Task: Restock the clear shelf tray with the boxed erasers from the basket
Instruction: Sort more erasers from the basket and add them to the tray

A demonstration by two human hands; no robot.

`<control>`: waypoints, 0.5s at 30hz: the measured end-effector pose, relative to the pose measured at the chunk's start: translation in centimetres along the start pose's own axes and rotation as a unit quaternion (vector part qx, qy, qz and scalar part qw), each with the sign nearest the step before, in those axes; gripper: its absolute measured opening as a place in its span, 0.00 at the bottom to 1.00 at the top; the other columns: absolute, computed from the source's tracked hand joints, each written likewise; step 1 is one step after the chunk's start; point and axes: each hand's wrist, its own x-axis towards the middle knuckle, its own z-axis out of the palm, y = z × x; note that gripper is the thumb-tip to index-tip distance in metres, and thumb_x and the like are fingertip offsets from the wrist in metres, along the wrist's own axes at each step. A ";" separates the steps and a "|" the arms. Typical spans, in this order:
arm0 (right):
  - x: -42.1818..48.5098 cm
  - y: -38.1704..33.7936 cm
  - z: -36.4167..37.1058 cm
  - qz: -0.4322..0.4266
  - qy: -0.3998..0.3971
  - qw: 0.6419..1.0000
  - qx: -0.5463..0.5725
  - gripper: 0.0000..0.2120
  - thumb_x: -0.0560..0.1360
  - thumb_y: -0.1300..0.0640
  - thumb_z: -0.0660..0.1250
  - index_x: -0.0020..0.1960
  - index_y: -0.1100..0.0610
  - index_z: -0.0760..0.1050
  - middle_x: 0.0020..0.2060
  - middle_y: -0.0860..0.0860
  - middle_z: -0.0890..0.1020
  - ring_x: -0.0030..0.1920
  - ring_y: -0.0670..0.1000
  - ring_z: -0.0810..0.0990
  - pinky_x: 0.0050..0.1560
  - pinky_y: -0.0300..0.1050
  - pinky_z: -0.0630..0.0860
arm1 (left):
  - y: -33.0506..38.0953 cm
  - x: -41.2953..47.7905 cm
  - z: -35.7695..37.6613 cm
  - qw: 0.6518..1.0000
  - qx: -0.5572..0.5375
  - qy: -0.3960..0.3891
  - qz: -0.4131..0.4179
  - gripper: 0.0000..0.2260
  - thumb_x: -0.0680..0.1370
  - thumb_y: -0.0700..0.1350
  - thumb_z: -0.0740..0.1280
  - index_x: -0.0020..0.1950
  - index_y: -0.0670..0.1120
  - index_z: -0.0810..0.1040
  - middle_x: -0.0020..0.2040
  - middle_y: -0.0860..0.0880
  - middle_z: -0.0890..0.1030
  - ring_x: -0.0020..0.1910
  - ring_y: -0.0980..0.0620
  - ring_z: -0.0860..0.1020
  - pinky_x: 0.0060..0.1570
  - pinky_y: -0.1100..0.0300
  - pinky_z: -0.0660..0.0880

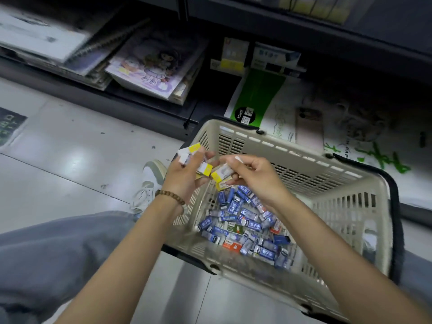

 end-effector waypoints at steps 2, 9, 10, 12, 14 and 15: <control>0.1 -0.7 -1.0 -0.007 0.011 1.000 0.011 0.11 0.75 0.58 0.66 0.55 0.60 0.79 0.33 0.49 0.80 0.28 0.43 0.78 0.37 0.34 0.79 | 0.1 0.1 -0.7 0.999 -0.004 0.014 -0.043 0.11 0.78 0.51 0.63 0.49 0.44 0.78 0.41 0.51 0.85 0.41 0.53 0.84 0.34 0.63 0.79; 2.1 0.0 0.4 0.009 0.011 1.000 0.014 0.09 0.76 0.61 0.66 0.54 0.65 0.78 0.34 0.54 0.78 0.29 0.43 0.79 0.37 0.35 0.80 | 0.5 -0.5 -0.9 0.979 0.090 -0.121 -0.135 0.27 0.63 0.54 0.74 0.57 0.42 0.76 0.48 0.47 0.85 0.47 0.48 0.83 0.35 0.66 0.78; 2.6 0.5 0.3 0.020 0.003 0.999 0.030 0.09 0.77 0.61 0.64 0.54 0.63 0.78 0.35 0.54 0.79 0.31 0.43 0.80 0.38 0.34 0.80 | 0.7 -0.4 -1.1 0.981 0.099 -0.107 -0.128 0.26 0.63 0.53 0.75 0.57 0.43 0.77 0.48 0.48 0.85 0.47 0.49 0.84 0.35 0.67 0.78; 4.0 1.9 -0.5 0.044 -0.008 0.998 0.053 0.11 0.79 0.57 0.61 0.55 0.61 0.78 0.40 0.53 0.83 0.37 0.44 0.82 0.39 0.34 0.79 | 1.4 -0.1 -1.7 0.986 0.101 -0.077 -0.105 0.21 0.64 0.51 0.73 0.54 0.44 0.79 0.45 0.49 0.85 0.44 0.51 0.84 0.32 0.67 0.77; 5.7 4.4 -2.0 0.066 0.018 0.997 -0.030 0.13 0.79 0.56 0.61 0.59 0.62 0.77 0.49 0.54 0.83 0.44 0.47 0.81 0.44 0.35 0.79 | 2.2 0.3 -2.3 0.992 0.086 -0.051 -0.071 0.18 0.65 0.50 0.72 0.52 0.45 0.79 0.43 0.50 0.85 0.42 0.53 0.84 0.30 0.68 0.76; 6.5 6.2 -2.7 0.076 0.039 0.991 -0.104 0.14 0.78 0.57 0.63 0.61 0.63 0.76 0.54 0.56 0.81 0.49 0.48 0.80 0.49 0.36 0.77 | 2.7 0.5 -2.6 0.994 0.082 -0.041 -0.052 0.17 0.65 0.50 0.72 0.51 0.45 0.79 0.43 0.50 0.85 0.43 0.52 0.84 0.30 0.68 0.76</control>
